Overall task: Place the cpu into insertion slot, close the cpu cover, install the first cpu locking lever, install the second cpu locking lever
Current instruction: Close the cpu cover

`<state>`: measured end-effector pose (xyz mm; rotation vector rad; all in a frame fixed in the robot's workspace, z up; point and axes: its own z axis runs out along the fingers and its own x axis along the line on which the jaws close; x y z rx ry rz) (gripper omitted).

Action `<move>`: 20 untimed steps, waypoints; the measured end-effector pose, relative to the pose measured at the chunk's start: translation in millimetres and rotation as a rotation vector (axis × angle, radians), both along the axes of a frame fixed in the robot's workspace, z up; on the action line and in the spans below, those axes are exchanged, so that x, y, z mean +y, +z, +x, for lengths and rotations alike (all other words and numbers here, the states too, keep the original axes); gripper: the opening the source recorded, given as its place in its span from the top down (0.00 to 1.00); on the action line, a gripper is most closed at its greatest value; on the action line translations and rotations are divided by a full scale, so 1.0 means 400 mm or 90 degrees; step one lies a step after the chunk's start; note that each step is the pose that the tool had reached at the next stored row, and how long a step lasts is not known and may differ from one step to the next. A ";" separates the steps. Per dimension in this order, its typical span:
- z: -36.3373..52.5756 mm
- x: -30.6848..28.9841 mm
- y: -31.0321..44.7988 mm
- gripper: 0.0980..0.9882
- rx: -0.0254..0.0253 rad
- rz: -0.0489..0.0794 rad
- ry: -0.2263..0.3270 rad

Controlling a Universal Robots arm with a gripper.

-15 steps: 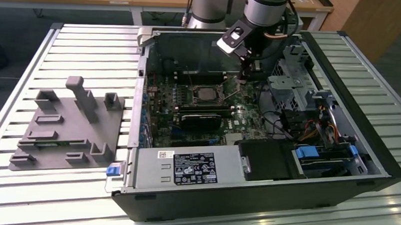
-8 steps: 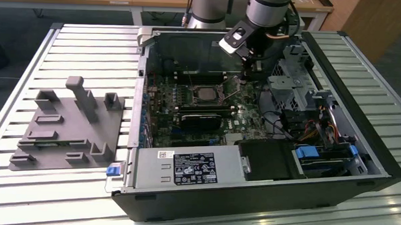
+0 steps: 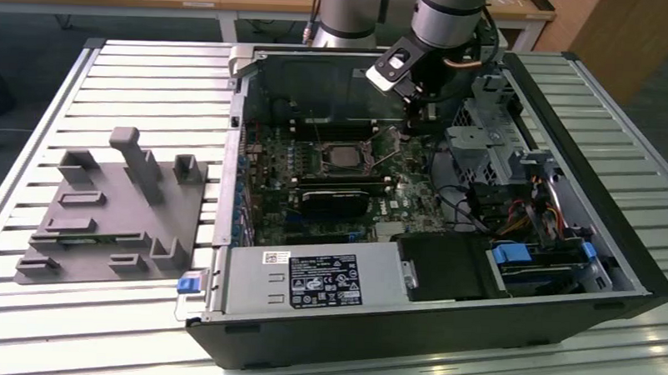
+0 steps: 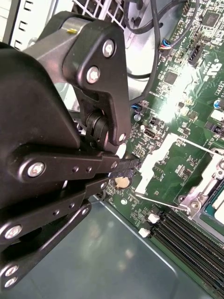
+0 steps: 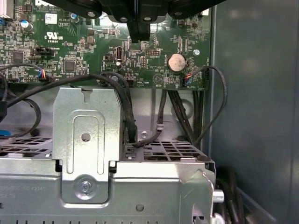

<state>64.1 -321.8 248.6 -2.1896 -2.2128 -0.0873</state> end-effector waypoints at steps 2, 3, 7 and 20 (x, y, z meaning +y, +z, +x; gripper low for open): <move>0.000 0.000 -0.005 0.99 0.0011 0.000 0.000; 0.000 0.000 -0.008 0.99 0.0016 0.000 0.000; 0.000 0.000 -0.015 0.99 0.0029 0.000 0.000; -0.039 0.000 -0.016 0.99 0.0031 0.000 0.000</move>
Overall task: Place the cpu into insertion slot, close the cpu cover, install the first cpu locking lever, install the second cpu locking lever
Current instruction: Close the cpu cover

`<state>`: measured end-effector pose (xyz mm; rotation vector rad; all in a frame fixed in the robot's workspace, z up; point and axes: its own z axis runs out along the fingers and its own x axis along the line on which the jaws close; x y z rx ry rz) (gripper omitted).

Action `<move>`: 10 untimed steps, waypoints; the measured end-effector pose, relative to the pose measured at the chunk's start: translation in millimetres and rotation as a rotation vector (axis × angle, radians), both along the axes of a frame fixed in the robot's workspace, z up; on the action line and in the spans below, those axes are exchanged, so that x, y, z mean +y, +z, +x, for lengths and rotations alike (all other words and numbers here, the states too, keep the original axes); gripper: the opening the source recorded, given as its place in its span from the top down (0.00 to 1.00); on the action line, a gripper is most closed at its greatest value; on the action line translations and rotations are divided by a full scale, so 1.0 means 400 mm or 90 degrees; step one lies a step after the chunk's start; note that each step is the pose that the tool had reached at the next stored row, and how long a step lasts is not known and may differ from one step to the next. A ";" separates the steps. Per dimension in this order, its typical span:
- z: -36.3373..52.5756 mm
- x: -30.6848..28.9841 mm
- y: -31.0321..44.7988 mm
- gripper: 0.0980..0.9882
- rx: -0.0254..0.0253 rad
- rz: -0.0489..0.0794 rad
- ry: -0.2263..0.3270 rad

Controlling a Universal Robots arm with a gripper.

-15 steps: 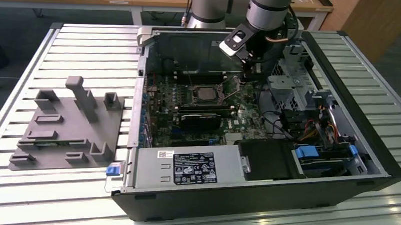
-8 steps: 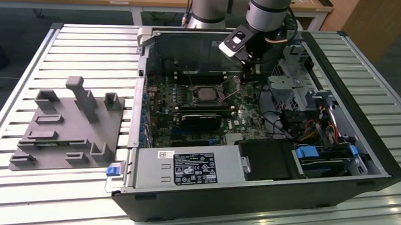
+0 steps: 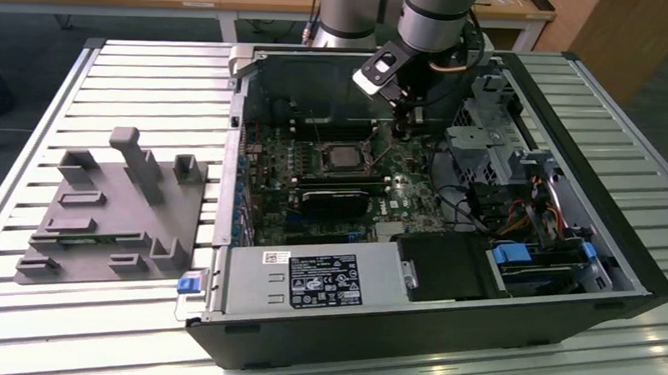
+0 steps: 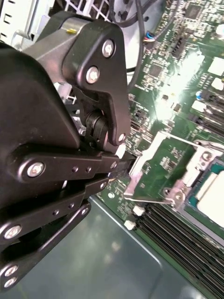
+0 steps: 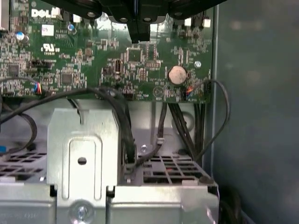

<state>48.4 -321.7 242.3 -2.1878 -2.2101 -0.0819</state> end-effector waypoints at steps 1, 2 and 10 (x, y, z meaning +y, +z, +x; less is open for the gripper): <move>-0.005 0.000 0.000 0.99 0.0000 0.000 0.000; -0.009 0.000 0.000 0.99 0.0000 0.000 0.000; -0.045 0.000 -0.001 0.99 0.0000 0.000 0.000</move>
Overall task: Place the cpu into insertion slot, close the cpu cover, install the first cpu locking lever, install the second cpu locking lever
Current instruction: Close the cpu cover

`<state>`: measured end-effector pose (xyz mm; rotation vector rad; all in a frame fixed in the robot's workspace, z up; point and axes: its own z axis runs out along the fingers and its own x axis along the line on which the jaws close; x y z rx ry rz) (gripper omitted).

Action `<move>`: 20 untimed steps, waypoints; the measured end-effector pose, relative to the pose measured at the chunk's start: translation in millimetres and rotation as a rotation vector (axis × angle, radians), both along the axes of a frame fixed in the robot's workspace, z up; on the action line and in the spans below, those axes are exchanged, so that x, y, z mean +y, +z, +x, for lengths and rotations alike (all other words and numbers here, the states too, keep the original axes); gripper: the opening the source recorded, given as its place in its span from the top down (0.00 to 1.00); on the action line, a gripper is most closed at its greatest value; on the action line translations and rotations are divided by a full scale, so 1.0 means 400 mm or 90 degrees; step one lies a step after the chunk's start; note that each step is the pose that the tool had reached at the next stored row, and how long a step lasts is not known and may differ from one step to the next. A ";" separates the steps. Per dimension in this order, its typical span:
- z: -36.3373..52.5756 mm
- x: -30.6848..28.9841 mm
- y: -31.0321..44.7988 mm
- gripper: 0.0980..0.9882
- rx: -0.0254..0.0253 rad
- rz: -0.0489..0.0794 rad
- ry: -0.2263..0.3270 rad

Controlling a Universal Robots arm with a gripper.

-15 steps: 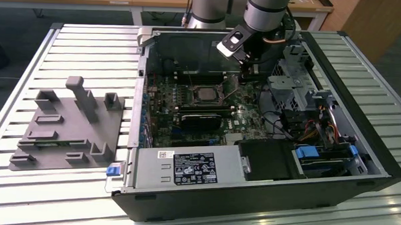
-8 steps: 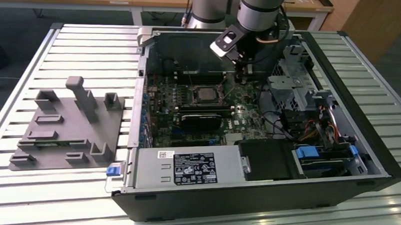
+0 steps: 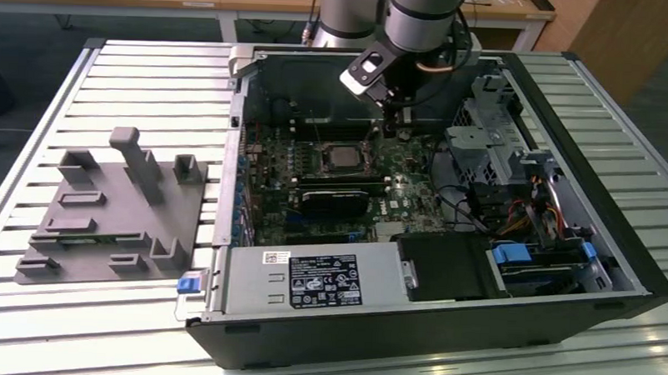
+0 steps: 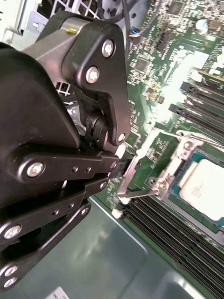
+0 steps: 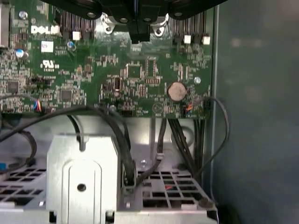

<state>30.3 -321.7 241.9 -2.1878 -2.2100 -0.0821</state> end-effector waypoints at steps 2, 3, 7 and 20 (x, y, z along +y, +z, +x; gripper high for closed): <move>-0.010 0.000 0.000 0.99 0.0000 0.000 0.000; -0.014 0.000 -0.001 0.99 0.0000 0.000 0.000; -0.029 0.000 -0.003 0.99 0.0000 0.000 0.000; -0.061 0.000 -0.015 0.99 0.0000 0.000 0.000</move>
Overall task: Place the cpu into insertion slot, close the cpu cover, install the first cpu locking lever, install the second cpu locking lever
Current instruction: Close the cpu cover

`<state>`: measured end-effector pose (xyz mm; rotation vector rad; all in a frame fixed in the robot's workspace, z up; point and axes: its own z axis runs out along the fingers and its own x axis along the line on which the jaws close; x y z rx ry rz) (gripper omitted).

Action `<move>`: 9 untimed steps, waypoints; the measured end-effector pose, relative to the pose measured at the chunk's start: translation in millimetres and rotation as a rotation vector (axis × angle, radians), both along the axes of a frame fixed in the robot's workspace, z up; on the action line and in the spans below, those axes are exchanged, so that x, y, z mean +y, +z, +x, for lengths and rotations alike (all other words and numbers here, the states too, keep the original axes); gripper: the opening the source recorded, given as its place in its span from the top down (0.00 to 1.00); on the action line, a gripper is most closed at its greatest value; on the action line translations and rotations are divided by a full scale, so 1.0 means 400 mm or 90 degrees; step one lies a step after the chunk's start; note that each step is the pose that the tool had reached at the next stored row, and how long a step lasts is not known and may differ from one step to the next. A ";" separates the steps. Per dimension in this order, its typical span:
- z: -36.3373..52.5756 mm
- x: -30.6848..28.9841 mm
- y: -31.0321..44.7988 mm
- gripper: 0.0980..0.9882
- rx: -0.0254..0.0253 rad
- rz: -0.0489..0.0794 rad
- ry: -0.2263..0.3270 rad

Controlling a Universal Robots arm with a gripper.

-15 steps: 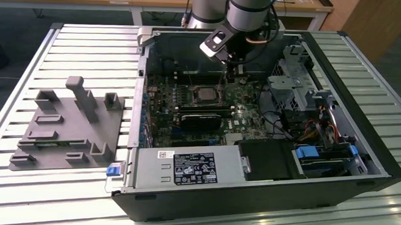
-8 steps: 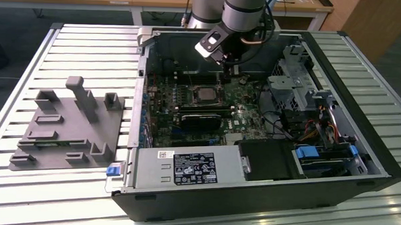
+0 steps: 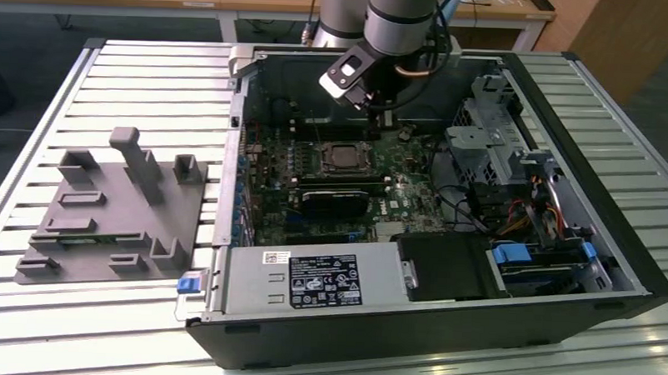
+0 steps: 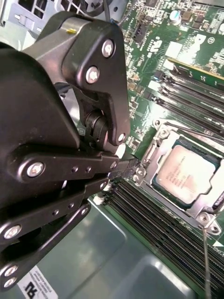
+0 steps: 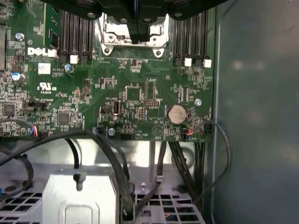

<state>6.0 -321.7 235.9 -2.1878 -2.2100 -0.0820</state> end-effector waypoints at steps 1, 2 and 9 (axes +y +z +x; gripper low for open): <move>-0.002 0.000 -0.002 0.99 0.0000 0.000 0.000; -0.005 0.000 -0.003 0.99 0.0000 0.000 0.000; -0.030 0.000 -0.005 0.99 0.0000 0.000 0.000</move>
